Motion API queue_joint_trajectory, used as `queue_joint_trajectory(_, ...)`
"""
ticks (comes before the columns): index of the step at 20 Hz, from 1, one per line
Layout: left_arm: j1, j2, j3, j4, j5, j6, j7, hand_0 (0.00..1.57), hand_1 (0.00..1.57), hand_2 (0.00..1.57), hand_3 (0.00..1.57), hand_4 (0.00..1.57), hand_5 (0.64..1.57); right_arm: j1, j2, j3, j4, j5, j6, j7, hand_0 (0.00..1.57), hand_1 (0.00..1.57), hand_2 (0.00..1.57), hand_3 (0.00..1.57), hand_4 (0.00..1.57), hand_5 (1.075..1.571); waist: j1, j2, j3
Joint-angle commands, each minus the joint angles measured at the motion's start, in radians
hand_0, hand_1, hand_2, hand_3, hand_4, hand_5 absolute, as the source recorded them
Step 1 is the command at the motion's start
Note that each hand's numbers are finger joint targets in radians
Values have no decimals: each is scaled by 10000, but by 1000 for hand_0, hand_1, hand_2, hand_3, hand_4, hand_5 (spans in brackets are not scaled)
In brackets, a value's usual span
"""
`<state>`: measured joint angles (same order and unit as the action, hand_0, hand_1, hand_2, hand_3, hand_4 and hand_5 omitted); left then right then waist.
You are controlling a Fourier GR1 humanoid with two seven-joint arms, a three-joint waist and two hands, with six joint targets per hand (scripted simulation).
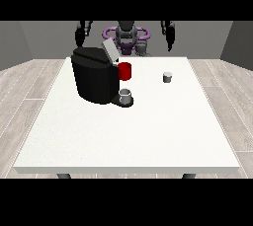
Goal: Insert the coffee pod into the coffee machine and close the lid
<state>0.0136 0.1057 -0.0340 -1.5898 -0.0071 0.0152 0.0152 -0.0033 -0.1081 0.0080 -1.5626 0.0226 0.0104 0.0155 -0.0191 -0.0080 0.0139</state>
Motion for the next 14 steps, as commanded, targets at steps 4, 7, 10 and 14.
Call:
queue_joint_trajectory(4, 731, 107, 83, -144, 539, -1026, -1301, 0, 0, 0, 0, 264, 1571, 104, 15, -412, 120, -387, 70, 529, 0, 0, 0, 0, 128, 1571, 439, -449, -141)
queue_joint_trajectory(7, 466, 796, 487, -114, 533, -1451, -1853, 0, 0, 0, 0, 264, 1571, -34, 622, -1190, 443, -390, -1081, -1114, 0, 0, 0, 0, 128, 1571, 339, -192, -136)
queue_joint_trajectory(10, 304, 1407, 871, 641, 225, -1783, -2356, 0, 0, 0, 0, 213, 1571, -9, 1048, -421, -95, -127, -1619, -890, 0, 0, 0, 0, 94, 1571, 16, -146, -144)
queue_joint_trajectory(14, -464, 2220, 1578, 1168, 69, -2024, -2053, 0, 0, 0, 0, 0, 1571, -217, 555, -999, 178, -501, -899, -1212, 0, 0, 0, 0, 267, 1571, -146, 256, -140)
